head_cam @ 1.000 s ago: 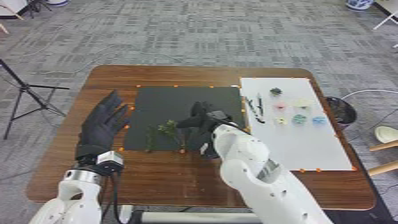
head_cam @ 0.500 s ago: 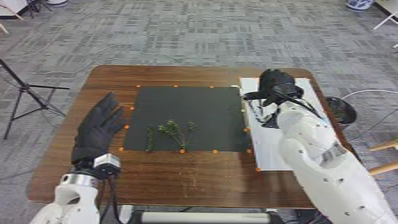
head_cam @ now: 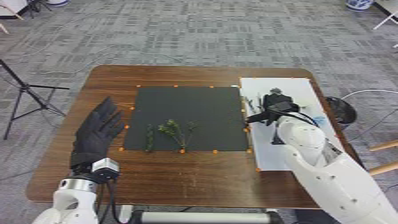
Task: Arrange flowers
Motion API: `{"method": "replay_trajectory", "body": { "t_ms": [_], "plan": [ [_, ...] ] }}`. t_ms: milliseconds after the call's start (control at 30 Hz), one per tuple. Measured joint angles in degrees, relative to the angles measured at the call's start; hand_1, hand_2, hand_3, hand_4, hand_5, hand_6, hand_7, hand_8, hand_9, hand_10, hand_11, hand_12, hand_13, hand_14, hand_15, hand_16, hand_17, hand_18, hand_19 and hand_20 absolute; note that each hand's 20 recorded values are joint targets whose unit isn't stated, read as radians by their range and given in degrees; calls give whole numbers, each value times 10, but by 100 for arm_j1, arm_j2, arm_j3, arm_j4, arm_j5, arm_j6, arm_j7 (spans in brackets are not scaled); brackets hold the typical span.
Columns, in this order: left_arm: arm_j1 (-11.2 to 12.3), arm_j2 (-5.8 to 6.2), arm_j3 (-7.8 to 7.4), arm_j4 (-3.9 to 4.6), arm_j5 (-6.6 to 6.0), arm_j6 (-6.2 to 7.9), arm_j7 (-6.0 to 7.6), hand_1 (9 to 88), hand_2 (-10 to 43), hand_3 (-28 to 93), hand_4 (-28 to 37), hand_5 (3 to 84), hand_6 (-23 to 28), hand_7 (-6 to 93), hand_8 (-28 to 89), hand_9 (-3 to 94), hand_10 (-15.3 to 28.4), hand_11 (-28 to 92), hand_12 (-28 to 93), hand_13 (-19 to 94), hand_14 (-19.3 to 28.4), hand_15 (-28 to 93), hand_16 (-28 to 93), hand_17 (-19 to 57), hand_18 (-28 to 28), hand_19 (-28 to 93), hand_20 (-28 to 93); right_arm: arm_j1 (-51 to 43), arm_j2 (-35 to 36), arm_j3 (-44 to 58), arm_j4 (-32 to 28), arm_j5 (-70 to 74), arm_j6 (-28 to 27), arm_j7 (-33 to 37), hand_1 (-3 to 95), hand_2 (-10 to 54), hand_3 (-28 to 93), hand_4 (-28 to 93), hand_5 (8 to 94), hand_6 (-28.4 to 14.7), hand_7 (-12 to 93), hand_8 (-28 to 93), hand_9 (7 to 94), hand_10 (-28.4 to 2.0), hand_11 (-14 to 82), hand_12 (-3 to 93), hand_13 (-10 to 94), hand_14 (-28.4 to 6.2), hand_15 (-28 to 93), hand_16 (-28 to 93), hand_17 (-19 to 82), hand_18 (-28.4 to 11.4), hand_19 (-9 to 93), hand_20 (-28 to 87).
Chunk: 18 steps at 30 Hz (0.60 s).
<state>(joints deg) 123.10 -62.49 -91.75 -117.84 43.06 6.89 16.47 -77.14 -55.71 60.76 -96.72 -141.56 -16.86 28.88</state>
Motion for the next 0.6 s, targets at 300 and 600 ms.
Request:
{"method": "replay_trajectory", "body": {
  "t_ms": [300, 600],
  "plan": [
    [-13, -6, 33, 7, -97, -65, 90, 241, -7, 660, -283, 252, 19, 198, -107, 213, 105, 121, 175, 170, 125, 131, 75, -143, 194, 416, 81, 244, -299, -199, 353, -546, -27, 47, 499, -95, 715, -282, 738, 1, 480, 129, 820, -77, 575, 417, 771, -67, 809, 382, 367, -203, 904, 398],
    [-10, -6, 30, 6, -98, -72, 88, 240, -8, 661, -283, 252, 19, 198, -107, 214, 105, 120, 174, 170, 126, 131, 73, -143, 194, 415, 79, 12, -386, -12, 123, 13, -22, 51, 471, -95, 812, -244, 751, -11, 512, 184, 841, -74, 619, 447, 795, -70, 846, 398, 381, -209, 922, 416]
  ]
}}
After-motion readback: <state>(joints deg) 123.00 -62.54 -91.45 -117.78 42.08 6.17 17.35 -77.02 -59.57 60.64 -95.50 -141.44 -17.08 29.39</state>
